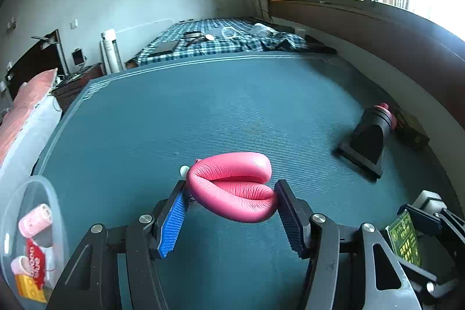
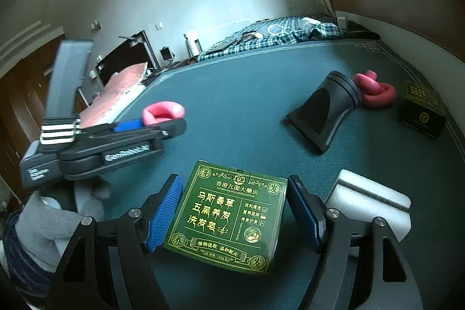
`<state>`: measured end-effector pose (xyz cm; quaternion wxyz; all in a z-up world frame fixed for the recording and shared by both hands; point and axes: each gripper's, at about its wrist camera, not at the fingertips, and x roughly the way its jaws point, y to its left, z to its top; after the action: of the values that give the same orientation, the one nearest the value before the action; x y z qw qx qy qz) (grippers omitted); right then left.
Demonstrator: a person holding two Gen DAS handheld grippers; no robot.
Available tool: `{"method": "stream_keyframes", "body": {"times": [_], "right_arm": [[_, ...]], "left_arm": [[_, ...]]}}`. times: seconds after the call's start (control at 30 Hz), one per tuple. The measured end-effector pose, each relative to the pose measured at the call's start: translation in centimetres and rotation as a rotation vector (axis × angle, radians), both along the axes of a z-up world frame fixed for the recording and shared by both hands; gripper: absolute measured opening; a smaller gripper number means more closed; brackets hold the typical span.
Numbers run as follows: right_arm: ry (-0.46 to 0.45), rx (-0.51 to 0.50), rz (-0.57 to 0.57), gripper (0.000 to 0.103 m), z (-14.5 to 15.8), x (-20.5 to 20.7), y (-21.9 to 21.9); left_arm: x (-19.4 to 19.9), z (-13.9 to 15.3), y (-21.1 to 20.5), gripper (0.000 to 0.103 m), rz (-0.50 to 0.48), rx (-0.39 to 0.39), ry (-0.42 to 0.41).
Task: Organize objects
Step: 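Grasp the pink lip cushion with the left tool while the right tool holds the green box, then carry cushion and green box to the clear bowl and release both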
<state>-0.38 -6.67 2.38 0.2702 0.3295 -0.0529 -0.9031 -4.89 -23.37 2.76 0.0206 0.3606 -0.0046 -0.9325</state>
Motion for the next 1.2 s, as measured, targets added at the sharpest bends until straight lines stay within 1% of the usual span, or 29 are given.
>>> {"method": "stream_keyframes", "body": {"times": [0.4, 0.53, 0.7, 1.2], "right_arm": [[-0.007, 0.083, -0.025, 0.074, -0.1, -0.4, -1.4], [-0.039, 0.069, -0.03, 0.074, 0.1, -0.5, -1.9], [-0.034, 0.07, -0.023, 0.074, 0.8, -0.2, -3.5], [-0.018, 0.064, 0.065, 0.074, 2.2, 0.5, -10.1]], "left_arm": [[2.8, 0.9, -3.1, 0.063, 0.057, -0.011, 0.028], [3.9, 1.2, -4.5, 0.063, 0.08, -0.016, 0.04], [5.1, 1.4, -6.4, 0.063, 0.113, -0.005, 0.045], [8.0, 1.5, -12.5, 0.063, 0.212, -0.005, 0.056]]}}
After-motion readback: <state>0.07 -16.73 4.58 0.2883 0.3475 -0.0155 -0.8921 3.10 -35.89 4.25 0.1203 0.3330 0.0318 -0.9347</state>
